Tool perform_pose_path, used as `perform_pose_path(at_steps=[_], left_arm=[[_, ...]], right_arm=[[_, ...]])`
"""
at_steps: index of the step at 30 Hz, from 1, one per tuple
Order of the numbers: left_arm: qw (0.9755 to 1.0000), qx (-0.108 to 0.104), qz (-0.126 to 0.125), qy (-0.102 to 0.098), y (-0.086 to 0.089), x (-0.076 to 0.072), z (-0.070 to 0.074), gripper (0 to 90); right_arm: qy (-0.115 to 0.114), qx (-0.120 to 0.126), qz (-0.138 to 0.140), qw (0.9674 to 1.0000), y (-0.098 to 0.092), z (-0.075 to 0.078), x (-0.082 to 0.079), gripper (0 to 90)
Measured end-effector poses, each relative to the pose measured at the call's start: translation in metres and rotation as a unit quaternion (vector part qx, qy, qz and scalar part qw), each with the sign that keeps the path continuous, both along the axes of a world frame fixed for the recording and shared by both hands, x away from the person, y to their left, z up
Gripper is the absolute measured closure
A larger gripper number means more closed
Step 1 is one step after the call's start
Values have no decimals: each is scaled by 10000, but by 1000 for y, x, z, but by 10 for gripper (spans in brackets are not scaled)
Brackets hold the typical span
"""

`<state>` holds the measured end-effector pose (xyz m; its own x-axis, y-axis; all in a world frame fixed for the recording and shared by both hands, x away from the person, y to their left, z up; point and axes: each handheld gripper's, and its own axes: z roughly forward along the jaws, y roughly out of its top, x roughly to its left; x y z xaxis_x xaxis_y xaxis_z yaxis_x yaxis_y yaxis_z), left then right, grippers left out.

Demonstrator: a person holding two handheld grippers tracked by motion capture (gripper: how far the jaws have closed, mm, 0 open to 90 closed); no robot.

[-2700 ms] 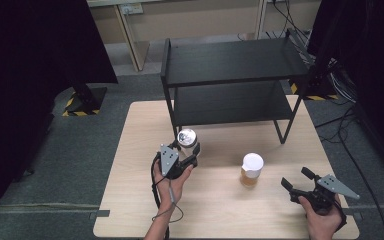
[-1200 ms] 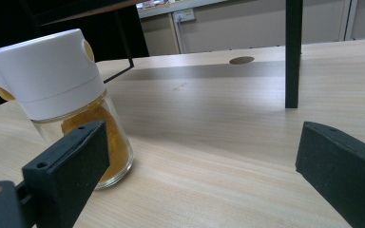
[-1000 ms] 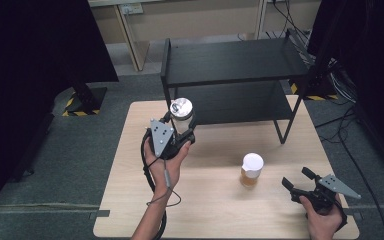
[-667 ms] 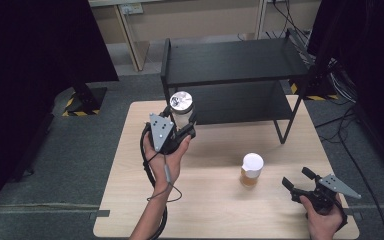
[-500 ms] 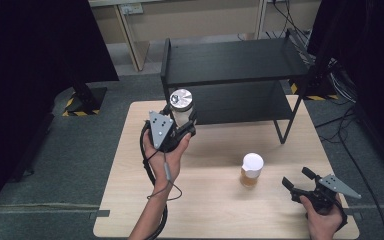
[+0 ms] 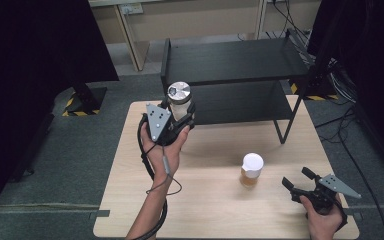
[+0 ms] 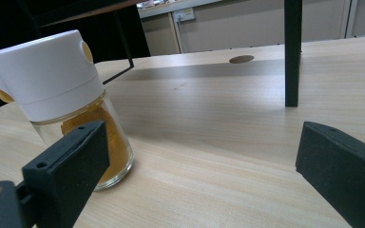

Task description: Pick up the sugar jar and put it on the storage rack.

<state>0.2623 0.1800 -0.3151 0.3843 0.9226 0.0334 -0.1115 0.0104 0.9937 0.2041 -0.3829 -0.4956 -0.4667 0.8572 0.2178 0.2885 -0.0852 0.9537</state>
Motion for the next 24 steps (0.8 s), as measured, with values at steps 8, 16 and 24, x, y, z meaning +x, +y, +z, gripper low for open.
perform_pose_path(at_steps=[8,16,24], left_arm=[[10000,-38,60,51,-1,5,13,309],[9999,-27,64,80,-3,11,25,309],[9999,-2,106,119,-5,14,33,309]], right_arm=[[1,14,1,10000,0,0,0,43],[29,22,-6,10000,0,0,0,43],[34,24,-3,10000,0,0,1,43]])
